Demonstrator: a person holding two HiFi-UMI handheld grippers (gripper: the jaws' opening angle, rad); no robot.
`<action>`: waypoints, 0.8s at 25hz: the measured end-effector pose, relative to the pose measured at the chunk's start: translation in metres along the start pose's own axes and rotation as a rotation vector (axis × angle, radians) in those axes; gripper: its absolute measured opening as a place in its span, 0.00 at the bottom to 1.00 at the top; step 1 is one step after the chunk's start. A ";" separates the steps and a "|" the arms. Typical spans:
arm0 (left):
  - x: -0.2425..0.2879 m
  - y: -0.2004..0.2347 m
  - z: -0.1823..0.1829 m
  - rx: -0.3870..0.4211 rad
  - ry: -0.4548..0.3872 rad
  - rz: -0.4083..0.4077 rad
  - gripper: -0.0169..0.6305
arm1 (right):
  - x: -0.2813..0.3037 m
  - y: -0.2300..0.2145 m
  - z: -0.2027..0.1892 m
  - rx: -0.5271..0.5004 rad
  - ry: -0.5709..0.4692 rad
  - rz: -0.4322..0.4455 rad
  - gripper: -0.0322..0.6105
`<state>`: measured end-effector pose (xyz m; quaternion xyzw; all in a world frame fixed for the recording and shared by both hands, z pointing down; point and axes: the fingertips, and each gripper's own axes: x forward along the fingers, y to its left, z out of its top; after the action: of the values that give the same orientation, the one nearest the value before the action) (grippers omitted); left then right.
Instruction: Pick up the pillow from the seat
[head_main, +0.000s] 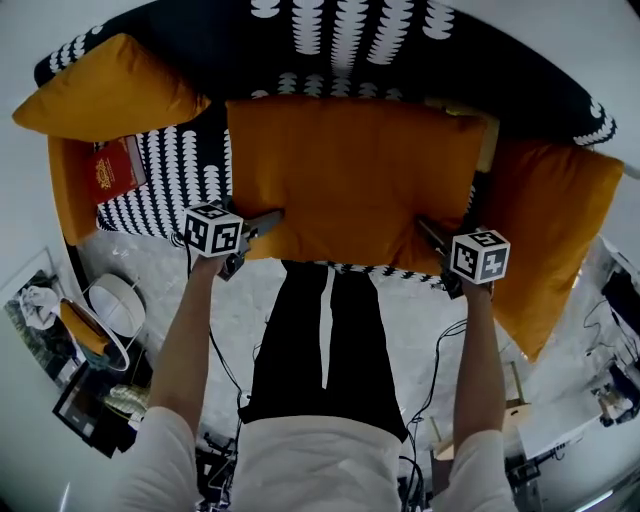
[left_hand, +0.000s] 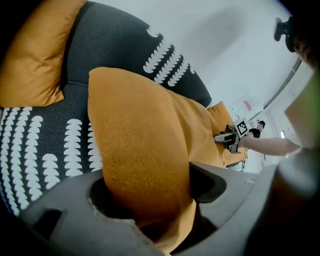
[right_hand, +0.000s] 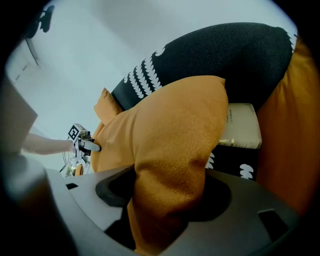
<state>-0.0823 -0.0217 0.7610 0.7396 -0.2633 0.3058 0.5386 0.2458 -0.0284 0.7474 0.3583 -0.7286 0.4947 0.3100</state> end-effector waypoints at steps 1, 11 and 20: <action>-0.005 -0.006 -0.002 -0.001 -0.001 0.008 0.52 | -0.006 0.003 -0.002 -0.001 -0.008 0.000 0.53; -0.059 -0.071 -0.017 -0.007 -0.009 0.011 0.46 | -0.076 0.043 -0.009 -0.039 -0.050 -0.001 0.53; -0.122 -0.136 0.000 0.033 -0.066 0.035 0.44 | -0.152 0.083 0.014 -0.092 -0.150 -0.002 0.52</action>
<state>-0.0669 0.0237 0.5852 0.7535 -0.2886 0.2947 0.5120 0.2596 0.0120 0.5788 0.3804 -0.7713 0.4323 0.2712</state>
